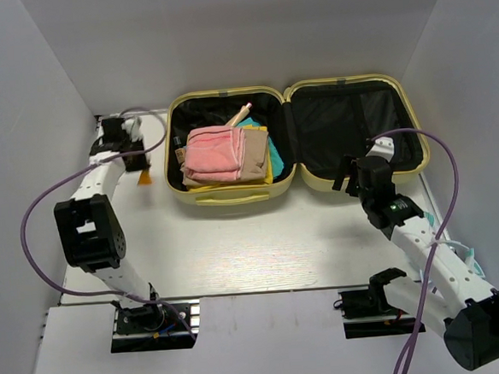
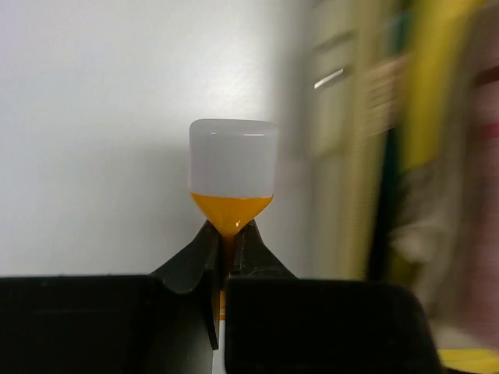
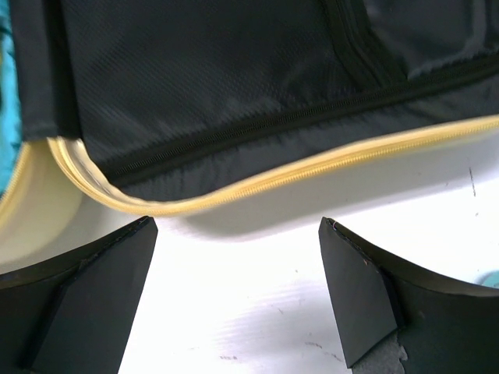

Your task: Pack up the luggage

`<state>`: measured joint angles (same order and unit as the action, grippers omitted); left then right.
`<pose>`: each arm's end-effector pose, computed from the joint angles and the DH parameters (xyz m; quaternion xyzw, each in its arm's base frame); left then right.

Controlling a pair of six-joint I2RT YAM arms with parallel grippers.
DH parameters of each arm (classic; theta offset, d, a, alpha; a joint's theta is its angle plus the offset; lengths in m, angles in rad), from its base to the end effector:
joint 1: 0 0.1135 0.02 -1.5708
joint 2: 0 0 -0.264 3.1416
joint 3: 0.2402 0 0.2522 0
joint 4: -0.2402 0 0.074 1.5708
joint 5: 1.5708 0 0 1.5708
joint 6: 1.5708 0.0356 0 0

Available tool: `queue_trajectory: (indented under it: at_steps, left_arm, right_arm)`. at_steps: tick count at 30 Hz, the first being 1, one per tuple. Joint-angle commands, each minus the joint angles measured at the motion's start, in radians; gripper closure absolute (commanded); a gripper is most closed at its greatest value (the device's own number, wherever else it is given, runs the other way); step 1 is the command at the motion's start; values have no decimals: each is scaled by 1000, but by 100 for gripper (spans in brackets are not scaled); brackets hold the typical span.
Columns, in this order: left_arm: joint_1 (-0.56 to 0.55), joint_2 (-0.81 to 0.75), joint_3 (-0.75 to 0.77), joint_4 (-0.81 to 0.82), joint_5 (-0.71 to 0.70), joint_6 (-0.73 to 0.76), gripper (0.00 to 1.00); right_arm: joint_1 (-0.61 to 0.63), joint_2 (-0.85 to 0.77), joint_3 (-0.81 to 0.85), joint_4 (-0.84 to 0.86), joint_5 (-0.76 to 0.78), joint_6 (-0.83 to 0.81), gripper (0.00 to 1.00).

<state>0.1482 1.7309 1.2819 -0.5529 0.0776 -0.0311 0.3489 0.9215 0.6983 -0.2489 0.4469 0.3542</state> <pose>0.3642 0.0516 0.2296 -0.0750 0.9562 -0.0208 0.2821 0.1998 0.0563 0.2798 0.1179 0.8314 -0.0021 0.5431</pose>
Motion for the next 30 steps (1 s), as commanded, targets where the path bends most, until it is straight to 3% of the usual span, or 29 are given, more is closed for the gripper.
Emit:
queue_trajectory:
  at_steps: [1, 3, 7, 8, 10, 13, 15, 17, 23, 24, 27, 30]
  left_arm:
    - [-142, -64, 147, 97, 111, 165, 95]
    - [-248, 33, 285, 97, 76, 294, 91]
    - [-326, 295, 566, 93, -21, 407, 85]
    - [-337, 380, 723, 87, -33, 419, 83]
    - [-377, 485, 796, 105, -97, 499, 81]
    - [-433, 581, 835, 269, -211, 637, 58]
    - [-446, 607, 829, 329, -214, 695, 33]
    - [-449, 611, 843, 343, -208, 662, 0]
    - [-464, 514, 774, 397, -229, 579, 0]
    - [-464, 489, 781, 387, -229, 512, 0]
    - [-452, 394, 789, 317, -231, 368, 0]
    - [-420, 340, 786, 224, -207, 252, 0]
  right_arm:
    - [1, -38, -37, 49, 0, -9, 10]
    - [-2, -61, -57, 37, -7, 3, 10]
    - [-2, -105, -80, 28, -2, 14, 10]
    - [-4, -108, -79, 28, 12, 15, 10]
    - [-2, -108, -72, 11, 24, 12, 10]
    - [-1, -95, -25, -50, 82, 17, 10]
    - [1, -90, -10, -99, 125, 31, 10]
    - [-1, -92, -3, -121, 159, 28, 10]
    - [-2, -82, 33, -240, 300, 103, 10]
    - [-2, -72, 73, -262, 332, 121, 10]
    - [-7, -46, 154, -459, 502, 214, 10]
    - [-17, 6, 223, -758, 573, 385, 10]
